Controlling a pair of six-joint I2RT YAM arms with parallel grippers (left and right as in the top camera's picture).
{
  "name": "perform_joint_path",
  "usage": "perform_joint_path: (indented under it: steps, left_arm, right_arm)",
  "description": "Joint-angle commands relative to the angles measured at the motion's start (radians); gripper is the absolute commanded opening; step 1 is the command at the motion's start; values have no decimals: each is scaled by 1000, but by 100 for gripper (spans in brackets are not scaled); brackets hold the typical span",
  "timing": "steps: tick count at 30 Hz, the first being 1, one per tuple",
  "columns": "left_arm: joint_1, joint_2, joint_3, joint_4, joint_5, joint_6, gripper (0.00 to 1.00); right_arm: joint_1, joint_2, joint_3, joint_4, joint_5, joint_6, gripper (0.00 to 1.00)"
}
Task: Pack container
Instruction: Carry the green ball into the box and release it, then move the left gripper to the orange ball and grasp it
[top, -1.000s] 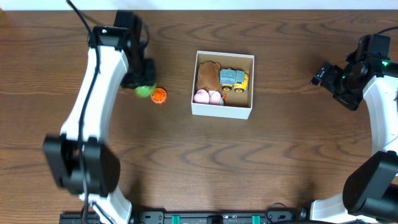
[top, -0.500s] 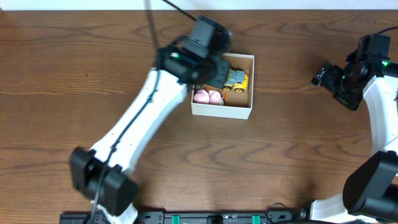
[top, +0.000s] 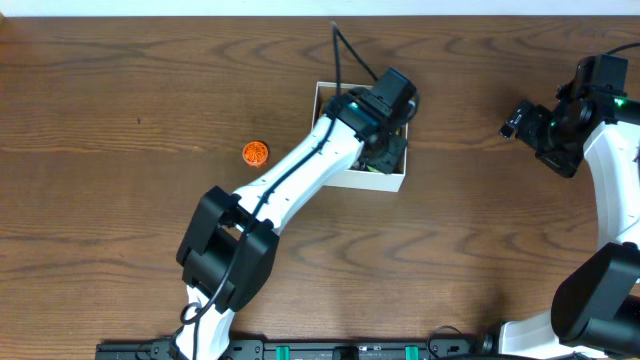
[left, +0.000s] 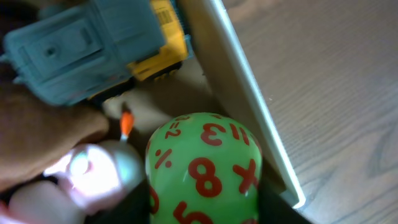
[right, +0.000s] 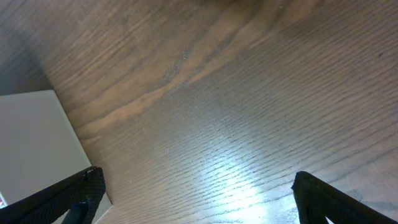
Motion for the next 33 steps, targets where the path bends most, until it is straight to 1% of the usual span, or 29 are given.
perform_joint_path:
  steps: [1, 4, 5, 6, 14, 18, 20, 23, 25, 27, 31, 33]
  left_arm:
    - [-21, 8, -2, -1, 4, 16, 61]
    - [-19, -7, -2, -2, 0, 16, 73]
    - [-15, -16, -2, -2, -1, 16, 79]
    - [-10, -24, -1, -2, -2, 16, 82]
    - [51, -159, 9, -17, -10, 16, 84]
    - [103, -265, 9, -81, -137, 11, 84]
    - [145, -315, 9, -140, -196, 4, 85]
    - [237, -364, 9, -245, -246, 4, 87]
    - [322, -370, 8, -309, -247, 3, 88]
    - [403, -356, 1, -338, -240, -27, 89]
    - [527, -290, -40, -312, -129, -20, 89]
    - [559, -235, -53, -290, -114, -18, 89]
  right_arm:
    - [-3, -21, 11, -2, 7, 10, 99]
    - [-3, -21, 11, -2, 7, 10, 99]
    - [-3, -21, 11, -2, 7, 10, 99]
    - [-3, -21, 11, -2, 7, 10, 99]
    - [-3, -21, 11, -2, 7, 10, 99]
    - [-3, -21, 10, -5, 7, 10, 99]
    - [-3, -21, 11, -6, 7, 10, 99]
    - [-3, -21, 11, -6, 7, 10, 99]
    - [-3, -21, 10, -5, 7, 11, 99]
    - [-3, -21, 11, -4, 7, 14, 99]
    - [-3, -21, 11, -3, 7, 22, 99]
    - [-3, -21, 11, -3, 7, 22, 99]
